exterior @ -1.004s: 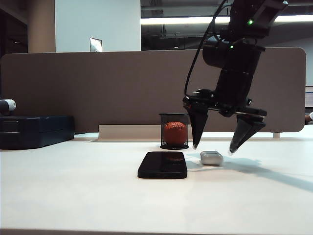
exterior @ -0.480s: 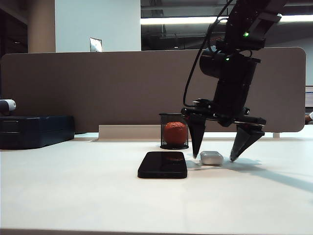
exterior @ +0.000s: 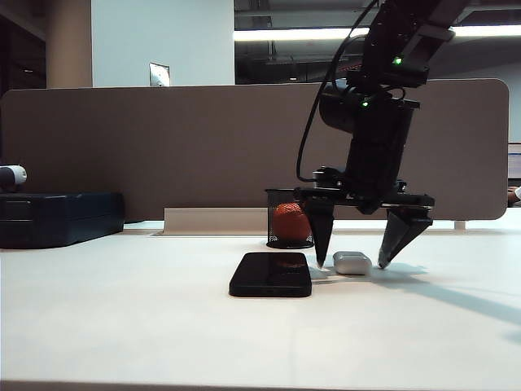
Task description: Find the wireless headphone case on the desktop and place it on the left side of the phone.
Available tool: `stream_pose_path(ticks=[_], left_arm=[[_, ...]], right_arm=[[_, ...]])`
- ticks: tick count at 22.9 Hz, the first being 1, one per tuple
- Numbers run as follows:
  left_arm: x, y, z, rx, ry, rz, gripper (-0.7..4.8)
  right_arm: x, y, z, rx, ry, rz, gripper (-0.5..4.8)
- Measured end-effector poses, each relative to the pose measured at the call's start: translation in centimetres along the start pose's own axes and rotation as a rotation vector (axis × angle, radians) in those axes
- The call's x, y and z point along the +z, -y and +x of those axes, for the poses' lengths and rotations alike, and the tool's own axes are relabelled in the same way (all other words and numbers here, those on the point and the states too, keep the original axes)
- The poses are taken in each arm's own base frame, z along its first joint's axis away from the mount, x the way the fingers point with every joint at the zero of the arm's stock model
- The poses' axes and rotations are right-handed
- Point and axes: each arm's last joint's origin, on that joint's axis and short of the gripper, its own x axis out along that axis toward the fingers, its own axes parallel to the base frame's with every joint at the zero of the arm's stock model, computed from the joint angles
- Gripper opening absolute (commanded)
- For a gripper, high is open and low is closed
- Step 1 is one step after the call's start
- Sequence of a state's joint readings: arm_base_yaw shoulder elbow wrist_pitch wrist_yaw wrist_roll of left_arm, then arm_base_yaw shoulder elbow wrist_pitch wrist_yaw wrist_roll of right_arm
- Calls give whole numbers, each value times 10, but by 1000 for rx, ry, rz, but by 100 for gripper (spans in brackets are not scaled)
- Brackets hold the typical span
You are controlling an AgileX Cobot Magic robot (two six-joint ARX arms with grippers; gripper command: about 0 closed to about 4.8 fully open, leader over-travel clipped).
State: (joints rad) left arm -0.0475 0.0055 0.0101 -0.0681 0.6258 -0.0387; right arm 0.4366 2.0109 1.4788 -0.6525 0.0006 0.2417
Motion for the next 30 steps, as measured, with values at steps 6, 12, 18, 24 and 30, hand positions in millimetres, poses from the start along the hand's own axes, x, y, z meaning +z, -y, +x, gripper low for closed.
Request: stream_pose_path(ticks=[6, 12, 18, 24, 30], left_arm=[[0, 0, 0, 0, 0, 0, -6], [0, 0, 0, 0, 0, 0, -5], [0, 0, 0, 0, 3, 2, -6], [0, 0, 0, 0, 3, 2, -6], [0, 0, 0, 0, 3, 2, -5]], right_arm=[[0, -2, 2, -15, 4, 2, 410], [-1, -1, 2, -27, -5, 4, 276], [-2, -1, 1, -28, -15, 6, 176], [-1, -1, 1, -24, -15, 7, 142], [-4, -2, -2, -17, -43, 6, 142]])
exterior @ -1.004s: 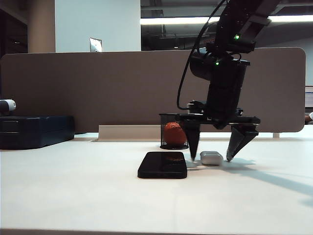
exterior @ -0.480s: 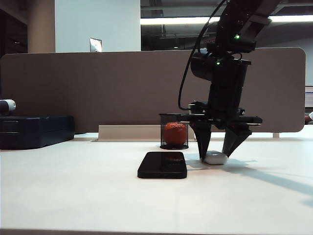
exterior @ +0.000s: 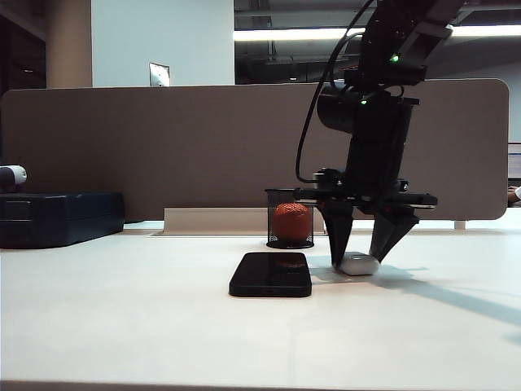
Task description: Find the wireless headphone case on the desktop and place it on the left side of the phone.
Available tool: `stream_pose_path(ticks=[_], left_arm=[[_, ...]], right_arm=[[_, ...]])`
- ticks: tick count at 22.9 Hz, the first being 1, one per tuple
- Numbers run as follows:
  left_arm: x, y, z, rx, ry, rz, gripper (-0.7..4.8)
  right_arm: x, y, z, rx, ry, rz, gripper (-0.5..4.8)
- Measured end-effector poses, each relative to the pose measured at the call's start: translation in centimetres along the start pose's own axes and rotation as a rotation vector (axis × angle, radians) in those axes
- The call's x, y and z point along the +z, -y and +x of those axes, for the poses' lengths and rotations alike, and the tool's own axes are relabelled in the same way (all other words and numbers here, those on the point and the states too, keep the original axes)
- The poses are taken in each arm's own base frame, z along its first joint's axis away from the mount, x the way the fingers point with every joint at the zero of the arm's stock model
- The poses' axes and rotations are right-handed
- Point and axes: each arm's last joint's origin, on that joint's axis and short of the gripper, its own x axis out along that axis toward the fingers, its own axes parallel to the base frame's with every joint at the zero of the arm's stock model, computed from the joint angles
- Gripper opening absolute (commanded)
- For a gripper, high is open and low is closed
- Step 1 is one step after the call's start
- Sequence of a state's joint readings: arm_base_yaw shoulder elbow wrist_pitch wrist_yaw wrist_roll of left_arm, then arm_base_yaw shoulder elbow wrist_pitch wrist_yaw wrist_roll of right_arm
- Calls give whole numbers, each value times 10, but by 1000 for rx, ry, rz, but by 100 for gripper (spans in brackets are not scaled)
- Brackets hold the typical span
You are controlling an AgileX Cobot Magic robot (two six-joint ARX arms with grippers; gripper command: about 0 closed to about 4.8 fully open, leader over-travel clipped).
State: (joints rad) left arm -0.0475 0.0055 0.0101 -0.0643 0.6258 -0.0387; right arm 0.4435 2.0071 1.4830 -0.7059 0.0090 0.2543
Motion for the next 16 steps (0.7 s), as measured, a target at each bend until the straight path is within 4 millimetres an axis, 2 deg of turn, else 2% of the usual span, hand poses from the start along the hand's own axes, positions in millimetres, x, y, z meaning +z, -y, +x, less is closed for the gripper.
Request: stream_pose_path(ticks=[6, 16], left_arm=[[0, 0, 0, 0, 0, 0, -6], [0, 0, 0, 0, 0, 0, -6]], right_arm=[[-6, 1, -8, 8, -40, 0, 143], [-5, -1, -50, 100, 39, 0, 142]])
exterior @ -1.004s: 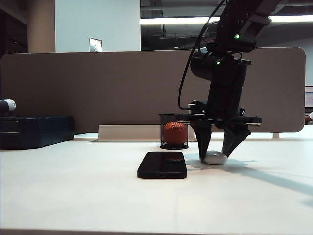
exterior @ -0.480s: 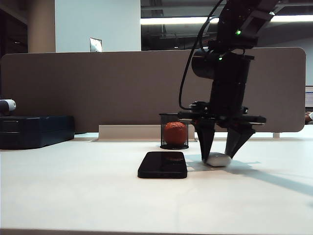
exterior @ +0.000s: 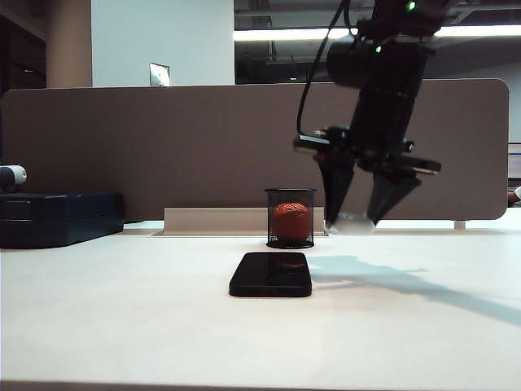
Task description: Find the wireless headphone case on the desktop and place it on the left side of the phone.
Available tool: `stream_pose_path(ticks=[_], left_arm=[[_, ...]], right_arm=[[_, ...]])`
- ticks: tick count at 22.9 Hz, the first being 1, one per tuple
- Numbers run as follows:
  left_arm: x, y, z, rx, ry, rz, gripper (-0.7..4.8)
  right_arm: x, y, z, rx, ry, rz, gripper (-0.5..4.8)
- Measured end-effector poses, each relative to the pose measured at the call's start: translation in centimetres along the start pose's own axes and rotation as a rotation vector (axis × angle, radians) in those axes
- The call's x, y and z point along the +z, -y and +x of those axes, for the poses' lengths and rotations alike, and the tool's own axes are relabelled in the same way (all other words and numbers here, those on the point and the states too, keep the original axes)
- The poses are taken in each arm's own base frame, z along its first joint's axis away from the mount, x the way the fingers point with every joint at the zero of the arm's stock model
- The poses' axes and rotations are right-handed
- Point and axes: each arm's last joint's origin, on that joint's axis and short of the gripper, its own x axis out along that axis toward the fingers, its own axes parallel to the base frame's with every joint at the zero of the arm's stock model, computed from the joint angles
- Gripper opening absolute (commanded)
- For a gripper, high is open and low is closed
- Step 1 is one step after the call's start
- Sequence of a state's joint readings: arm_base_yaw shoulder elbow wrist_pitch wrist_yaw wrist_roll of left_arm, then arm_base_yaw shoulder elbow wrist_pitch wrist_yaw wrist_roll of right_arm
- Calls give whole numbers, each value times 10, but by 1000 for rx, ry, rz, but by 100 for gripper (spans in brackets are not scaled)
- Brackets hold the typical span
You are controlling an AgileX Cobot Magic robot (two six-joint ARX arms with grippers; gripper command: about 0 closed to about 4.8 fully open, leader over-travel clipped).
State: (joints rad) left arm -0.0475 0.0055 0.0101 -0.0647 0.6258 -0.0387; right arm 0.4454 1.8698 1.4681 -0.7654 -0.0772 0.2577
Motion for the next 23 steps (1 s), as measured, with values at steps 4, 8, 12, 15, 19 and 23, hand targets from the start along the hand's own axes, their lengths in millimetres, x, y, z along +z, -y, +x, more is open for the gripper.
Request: stream_pose_path(ticks=[4, 8, 12, 15, 19, 23], left_arm=[[0, 0, 0, 0, 0, 0, -5], [0, 0, 0, 0, 0, 0, -5], [0, 0, 0, 0, 0, 0, -5], [0, 0, 0, 0, 0, 0, -5], [0, 0, 0, 0, 0, 0, -5], [0, 0, 0, 0, 0, 0, -5]], right_arm=[[0, -7, -10, 36, 23, -14, 143], [-5, -24, -11, 63, 24, -58, 143], [-8, -45, -10, 97, 52, -109, 143], [-9, -61, -10, 132, 95, -149, 143], [-11, -79, -11, 172, 143, -168, 143], [-11, -97, -13, 228, 203, -155, 143]])
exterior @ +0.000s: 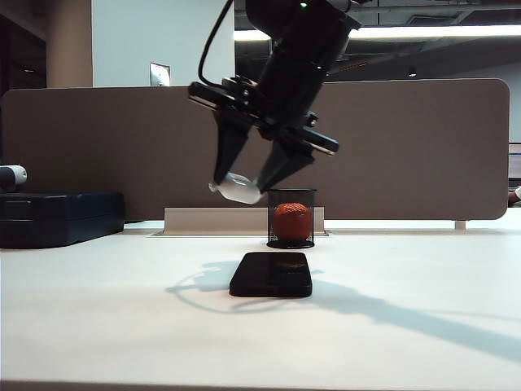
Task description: Find the wireless headphone case on the desktop and place it on the left side of the phone.
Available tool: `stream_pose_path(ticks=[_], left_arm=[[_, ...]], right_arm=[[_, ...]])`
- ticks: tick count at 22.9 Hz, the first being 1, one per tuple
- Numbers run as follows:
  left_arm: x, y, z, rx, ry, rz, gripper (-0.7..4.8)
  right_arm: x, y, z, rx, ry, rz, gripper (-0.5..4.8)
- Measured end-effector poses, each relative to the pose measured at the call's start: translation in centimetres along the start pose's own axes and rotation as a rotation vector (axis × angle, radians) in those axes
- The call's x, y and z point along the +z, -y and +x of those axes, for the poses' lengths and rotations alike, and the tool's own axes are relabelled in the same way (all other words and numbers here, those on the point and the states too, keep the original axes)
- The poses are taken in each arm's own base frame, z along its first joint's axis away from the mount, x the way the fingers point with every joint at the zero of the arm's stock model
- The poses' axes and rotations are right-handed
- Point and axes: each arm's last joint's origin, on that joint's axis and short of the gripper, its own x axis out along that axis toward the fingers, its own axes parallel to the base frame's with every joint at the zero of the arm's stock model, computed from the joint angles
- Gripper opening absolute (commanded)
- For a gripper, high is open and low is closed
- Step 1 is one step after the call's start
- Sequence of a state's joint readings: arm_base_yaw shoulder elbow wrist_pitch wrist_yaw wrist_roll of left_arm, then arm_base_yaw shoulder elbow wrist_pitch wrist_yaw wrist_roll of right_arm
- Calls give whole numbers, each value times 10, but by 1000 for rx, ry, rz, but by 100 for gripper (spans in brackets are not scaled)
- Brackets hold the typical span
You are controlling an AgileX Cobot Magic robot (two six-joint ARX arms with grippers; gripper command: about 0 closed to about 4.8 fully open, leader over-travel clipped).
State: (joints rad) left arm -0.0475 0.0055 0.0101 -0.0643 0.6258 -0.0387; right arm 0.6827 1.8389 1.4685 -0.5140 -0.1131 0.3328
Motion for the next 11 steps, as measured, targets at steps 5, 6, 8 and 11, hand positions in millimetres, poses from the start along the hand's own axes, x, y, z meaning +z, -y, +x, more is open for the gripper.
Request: stream_pose_path(ticks=[5, 6, 8, 11], left_arm=[[0, 0, 0, 0, 0, 0, -6], [0, 0, 0, 0, 0, 0, -6], [0, 0, 0, 0, 0, 0, -6], [0, 0, 0, 0, 0, 0, -6]], right_arm=[[4, -5, 5, 31, 54, 16, 142], [4, -5, 8, 33, 53, 19, 142], [3, -4, 15, 41, 43, 26, 142], [-4, 0, 38, 46, -8, 48, 142]])
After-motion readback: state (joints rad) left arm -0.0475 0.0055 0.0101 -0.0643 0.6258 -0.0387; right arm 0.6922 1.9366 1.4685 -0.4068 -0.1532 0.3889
